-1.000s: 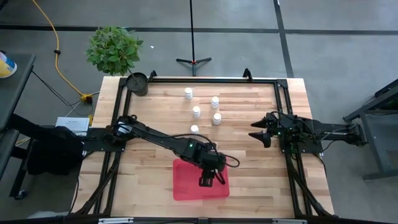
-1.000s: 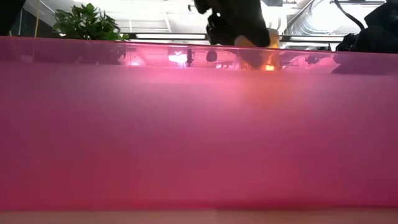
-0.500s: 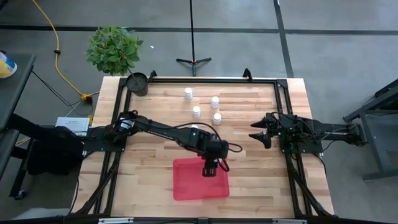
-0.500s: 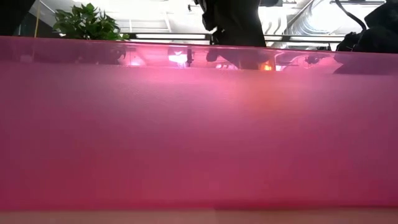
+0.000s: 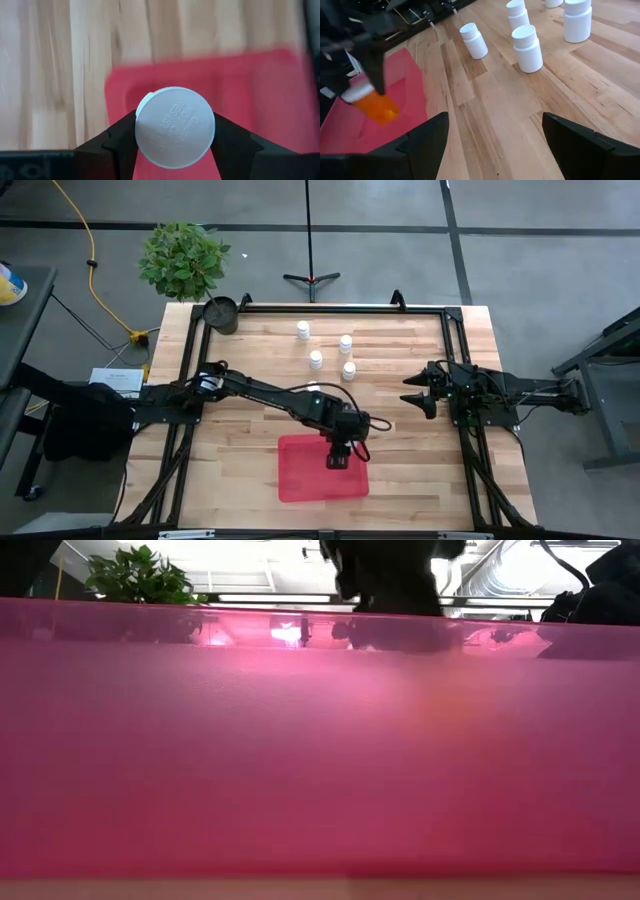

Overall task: Pick and place pill bottles into a basket
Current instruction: Put the orange pill bottle into the red bin

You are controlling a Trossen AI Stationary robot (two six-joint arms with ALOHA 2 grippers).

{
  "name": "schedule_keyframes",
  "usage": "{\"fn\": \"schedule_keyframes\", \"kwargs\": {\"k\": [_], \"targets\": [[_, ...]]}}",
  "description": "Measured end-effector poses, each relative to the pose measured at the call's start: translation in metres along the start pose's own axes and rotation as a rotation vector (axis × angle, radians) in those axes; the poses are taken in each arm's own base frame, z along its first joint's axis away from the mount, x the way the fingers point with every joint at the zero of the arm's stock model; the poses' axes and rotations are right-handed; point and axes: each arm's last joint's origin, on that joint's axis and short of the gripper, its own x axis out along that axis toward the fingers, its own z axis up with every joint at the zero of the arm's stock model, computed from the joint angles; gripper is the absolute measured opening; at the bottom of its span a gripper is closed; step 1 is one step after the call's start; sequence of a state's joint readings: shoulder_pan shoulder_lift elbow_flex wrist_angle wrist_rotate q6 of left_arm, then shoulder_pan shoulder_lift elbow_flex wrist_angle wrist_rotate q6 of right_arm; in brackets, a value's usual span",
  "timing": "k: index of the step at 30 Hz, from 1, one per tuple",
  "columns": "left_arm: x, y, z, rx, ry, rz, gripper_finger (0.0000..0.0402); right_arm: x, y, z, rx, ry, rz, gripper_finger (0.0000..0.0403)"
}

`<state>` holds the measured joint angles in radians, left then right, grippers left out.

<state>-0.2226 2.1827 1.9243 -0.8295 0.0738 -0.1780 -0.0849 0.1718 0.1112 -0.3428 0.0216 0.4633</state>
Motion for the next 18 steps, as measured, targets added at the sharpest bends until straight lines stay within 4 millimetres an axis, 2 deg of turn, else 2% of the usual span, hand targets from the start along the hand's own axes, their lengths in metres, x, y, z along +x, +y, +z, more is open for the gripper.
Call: {"fn": "schedule_keyframes", "kwargs": {"k": [3,8,13,18], "targets": [[0.011,0.001,0.001,0.000,-0.006,-0.004,0.0240,0.000,0.000,0.000,0.000,0.005,0.001,0.0312],[0.013,0.001,-0.001,0.009,0.011,-0.019,0.0263,0.001,0.000,-0.001,0.000,0.018,0.000,0.0312],[0.018,0.001,-0.001,0.015,0.016,-0.015,0.0239,0.002,0.000,-0.001,0.000,0.022,0.001,0.0312],[0.022,0.002,-0.002,0.014,0.024,-0.009,0.0239,0.002,0.000,-0.001,0.000,0.022,0.001,0.0312]]}}
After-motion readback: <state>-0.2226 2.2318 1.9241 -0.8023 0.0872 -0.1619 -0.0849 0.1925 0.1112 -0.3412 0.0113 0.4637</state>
